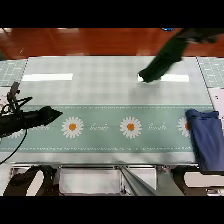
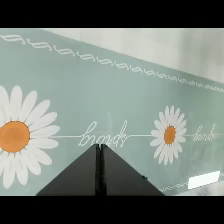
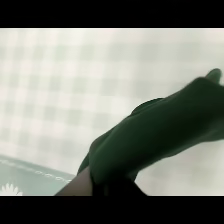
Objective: Fold the shirts.
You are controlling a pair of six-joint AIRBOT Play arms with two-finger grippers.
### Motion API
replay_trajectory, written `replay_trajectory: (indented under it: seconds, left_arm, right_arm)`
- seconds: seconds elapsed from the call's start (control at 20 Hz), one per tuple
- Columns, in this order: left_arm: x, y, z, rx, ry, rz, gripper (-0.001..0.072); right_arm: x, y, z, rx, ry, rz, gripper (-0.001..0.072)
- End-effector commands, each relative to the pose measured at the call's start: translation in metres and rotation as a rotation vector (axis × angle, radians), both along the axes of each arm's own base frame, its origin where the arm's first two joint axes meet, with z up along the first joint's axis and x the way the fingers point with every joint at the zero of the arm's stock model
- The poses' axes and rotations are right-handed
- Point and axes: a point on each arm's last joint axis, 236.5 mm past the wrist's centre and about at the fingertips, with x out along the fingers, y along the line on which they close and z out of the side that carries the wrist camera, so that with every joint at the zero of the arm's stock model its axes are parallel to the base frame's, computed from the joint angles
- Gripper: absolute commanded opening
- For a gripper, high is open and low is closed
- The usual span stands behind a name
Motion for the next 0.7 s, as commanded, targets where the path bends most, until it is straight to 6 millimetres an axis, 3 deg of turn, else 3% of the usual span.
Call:
replay_trajectory:
  seconds: [0.0, 0.15, 0.25, 0.3, 0.55, 0.65]
  left_arm:
    - [0.006, -0.007, 0.003, 0.01, -0.042, -0.012, 0.002]
    - [0.011, -0.02, 0.008, 0.015, -0.084, -0.036, 0.0021]
    - [0.009, -0.032, 0.01, 0.016, -0.102, -0.07, 0.0021]
    - [0.007, -0.037, 0.01, 0.015, -0.104, -0.091, 0.0021]
    - [0.005, -0.046, 0.011, 0.015, -0.12, -0.118, 0.0021]
    - [0.01, -0.044, 0.012, 0.018, -0.13, -0.103, 0.002]
  right_arm:
    - [-0.045, -0.087, 0.011, -0.016, 0.101, -0.202, 0.0019]
    - [-0.095, -0.15, 0.01, -0.091, 0.199, -0.377, 0.0019]
    - [-0.148, -0.194, -0.01, -0.181, 0.336, -0.552, 0.0018]
    - [-0.172, -0.207, -0.016, -0.199, 0.374, -0.623, 0.0018]
    - [-0.276, -0.242, -0.055, -0.23, 0.544, -0.839, 0.0018]
    - [-0.315, -0.247, -0.066, -0.25, 0.598, -0.9, 0.0019]
